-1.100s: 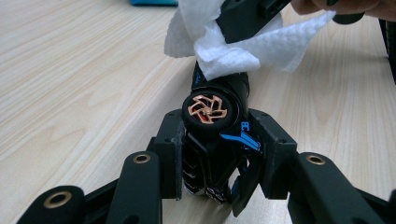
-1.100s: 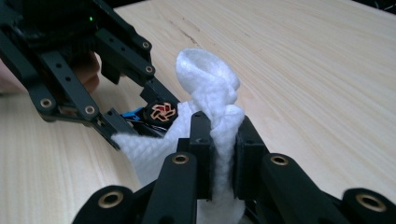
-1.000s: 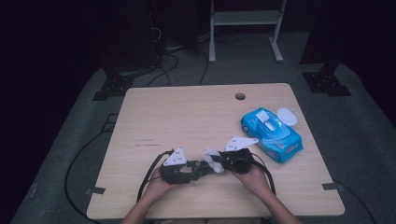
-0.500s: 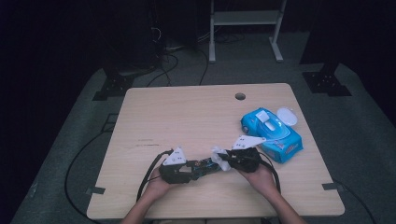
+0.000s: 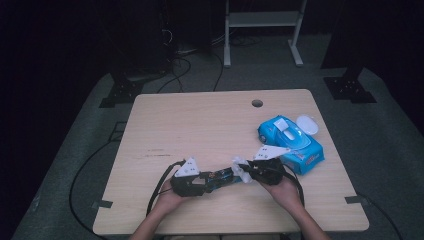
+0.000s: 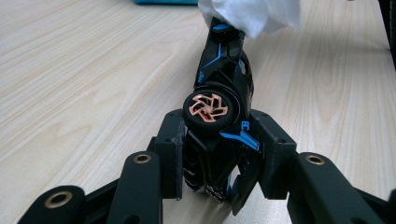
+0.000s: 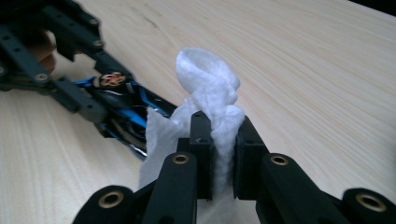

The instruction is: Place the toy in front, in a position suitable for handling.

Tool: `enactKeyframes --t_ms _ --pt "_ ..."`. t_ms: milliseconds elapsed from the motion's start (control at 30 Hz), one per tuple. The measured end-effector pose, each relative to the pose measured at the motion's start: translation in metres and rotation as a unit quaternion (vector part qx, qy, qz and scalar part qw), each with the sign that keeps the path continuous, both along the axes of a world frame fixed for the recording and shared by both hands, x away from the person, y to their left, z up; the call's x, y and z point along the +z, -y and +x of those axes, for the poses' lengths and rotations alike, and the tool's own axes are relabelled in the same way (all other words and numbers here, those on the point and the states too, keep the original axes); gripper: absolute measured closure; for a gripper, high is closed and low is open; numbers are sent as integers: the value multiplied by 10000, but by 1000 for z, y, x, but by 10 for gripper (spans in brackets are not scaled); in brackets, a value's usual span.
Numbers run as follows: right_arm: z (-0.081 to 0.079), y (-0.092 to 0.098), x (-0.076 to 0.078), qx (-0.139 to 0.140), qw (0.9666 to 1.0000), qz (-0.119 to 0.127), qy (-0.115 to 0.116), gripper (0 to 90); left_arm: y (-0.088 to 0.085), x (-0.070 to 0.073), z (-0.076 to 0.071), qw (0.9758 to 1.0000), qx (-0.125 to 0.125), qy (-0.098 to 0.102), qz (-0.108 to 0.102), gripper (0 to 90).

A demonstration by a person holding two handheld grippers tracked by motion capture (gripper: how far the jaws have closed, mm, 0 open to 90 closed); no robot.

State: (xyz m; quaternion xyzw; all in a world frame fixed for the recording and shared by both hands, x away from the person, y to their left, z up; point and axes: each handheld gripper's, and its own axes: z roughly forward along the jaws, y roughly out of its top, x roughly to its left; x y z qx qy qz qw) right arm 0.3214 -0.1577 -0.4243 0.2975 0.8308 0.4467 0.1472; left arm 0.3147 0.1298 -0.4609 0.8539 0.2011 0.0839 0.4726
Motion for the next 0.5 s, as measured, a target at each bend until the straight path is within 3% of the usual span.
enactKeyframes --t_ms 133,200,333,467,500 --pt "8 13 -3 -346 9992 -218 2 804 0 0 0 10000 -1 -19 -8 591" --pt "10 18 -6 -372 9992 -56 -149 804 0 0 0 10000 -4 -25 0 591" --pt "4 12 3 -119 9993 332 -131 804 -1 0 1 10000 3 -40 -27 591" --pt "4 7 -1 -20 9998 149 -148 803 -1 0 1 10000 12 -43 -15 591" --pt "7 10 -3 -28 9995 256 -204 803 -1 0 1 10000 10 -50 -10 591"
